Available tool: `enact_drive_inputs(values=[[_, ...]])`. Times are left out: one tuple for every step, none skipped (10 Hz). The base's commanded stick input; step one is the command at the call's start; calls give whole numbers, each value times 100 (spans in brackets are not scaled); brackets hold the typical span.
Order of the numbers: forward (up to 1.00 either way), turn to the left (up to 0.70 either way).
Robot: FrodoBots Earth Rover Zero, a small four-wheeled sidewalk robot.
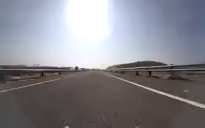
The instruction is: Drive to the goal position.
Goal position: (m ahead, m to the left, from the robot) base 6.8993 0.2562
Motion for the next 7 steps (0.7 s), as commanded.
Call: enact_drive_inputs(values=[[100, 4], [100, 4], [100, 4], [100, 3], [100, 3], [100, 3], [100, 3]])
